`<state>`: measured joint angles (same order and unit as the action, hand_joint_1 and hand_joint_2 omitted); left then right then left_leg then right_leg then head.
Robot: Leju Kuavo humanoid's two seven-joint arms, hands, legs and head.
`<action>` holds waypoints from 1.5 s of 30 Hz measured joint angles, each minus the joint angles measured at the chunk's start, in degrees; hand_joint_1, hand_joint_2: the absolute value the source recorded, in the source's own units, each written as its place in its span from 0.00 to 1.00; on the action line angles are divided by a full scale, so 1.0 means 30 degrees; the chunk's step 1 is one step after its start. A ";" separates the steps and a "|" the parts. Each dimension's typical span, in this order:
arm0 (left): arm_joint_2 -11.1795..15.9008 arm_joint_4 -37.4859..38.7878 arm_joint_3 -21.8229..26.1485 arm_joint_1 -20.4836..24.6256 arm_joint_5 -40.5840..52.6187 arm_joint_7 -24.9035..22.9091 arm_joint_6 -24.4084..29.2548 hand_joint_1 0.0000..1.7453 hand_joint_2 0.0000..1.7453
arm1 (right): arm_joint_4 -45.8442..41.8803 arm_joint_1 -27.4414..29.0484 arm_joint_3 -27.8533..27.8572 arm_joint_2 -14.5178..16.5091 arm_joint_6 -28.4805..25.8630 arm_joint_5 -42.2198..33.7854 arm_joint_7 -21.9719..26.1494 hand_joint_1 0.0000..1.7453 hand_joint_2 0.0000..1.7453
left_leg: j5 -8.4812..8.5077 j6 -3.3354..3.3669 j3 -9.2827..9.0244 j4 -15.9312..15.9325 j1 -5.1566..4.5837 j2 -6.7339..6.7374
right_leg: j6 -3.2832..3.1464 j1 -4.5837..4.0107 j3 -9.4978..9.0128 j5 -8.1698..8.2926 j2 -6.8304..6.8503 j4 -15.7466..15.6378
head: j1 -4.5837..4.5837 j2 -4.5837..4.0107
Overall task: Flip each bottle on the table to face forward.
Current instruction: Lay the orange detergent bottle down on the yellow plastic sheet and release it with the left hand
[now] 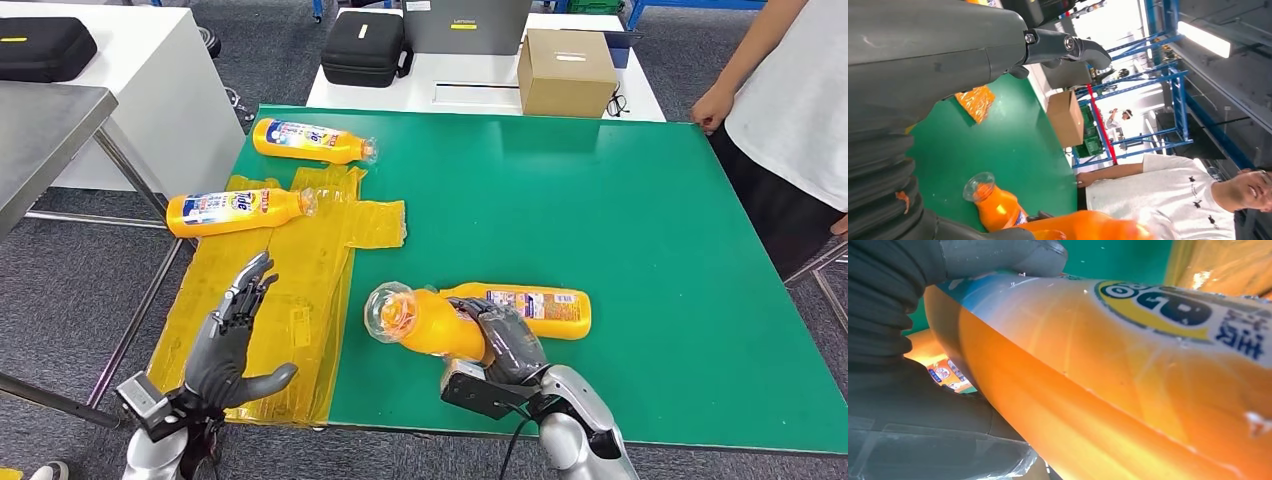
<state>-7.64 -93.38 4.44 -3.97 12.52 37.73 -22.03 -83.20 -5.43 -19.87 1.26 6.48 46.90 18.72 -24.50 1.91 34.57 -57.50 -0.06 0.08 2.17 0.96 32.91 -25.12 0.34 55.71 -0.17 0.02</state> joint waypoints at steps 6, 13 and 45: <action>-0.0073 0.1165 -0.0051 0.0680 -0.0566 -0.0617 -0.1241 0.00 1.00 | -0.0239 -0.0068 -0.0467 -0.0065 0.0806 -0.0275 0.0450 1.00 1.00 | 0.0002 -0.0001 0.0002 -0.0001 0.0000 0.0001 | 0.0000 0.0001 0.0000 0.0000 0.0003 0.0000 | -0.0002 0.0000; -0.0084 0.1952 -0.0916 0.1217 -0.0656 -0.0960 -0.1976 0.00 1.00 | -0.0262 -0.0183 -0.1411 -0.0169 0.1317 -0.0242 0.0474 1.00 1.00 | 0.0003 -0.0002 0.0004 -0.0001 0.0000 0.0001 | 0.0000 0.0000 0.0001 0.0000 0.0000 0.0002 | 0.0002 0.0000; 0.0748 0.1958 -0.5673 0.1549 -0.0769 -0.2443 -0.3477 0.00 1.00 | 0.3470 -0.2539 -0.5805 -0.1062 0.0162 0.2401 -0.1244 1.00 1.00 | 0.0006 -0.0003 0.0007 -0.0002 0.0002 0.0004 | 0.0001 0.0000 0.0007 0.0002 -0.0002 0.0002 | 0.0000 0.0000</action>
<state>-5.40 -87.50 -12.58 0.68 10.21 30.40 -32.46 -72.79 -13.05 -37.28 -1.92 6.96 54.10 14.99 -24.48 1.90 34.59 -57.51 -0.06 0.09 2.17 0.96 32.93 -25.12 0.33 55.72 -0.17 0.02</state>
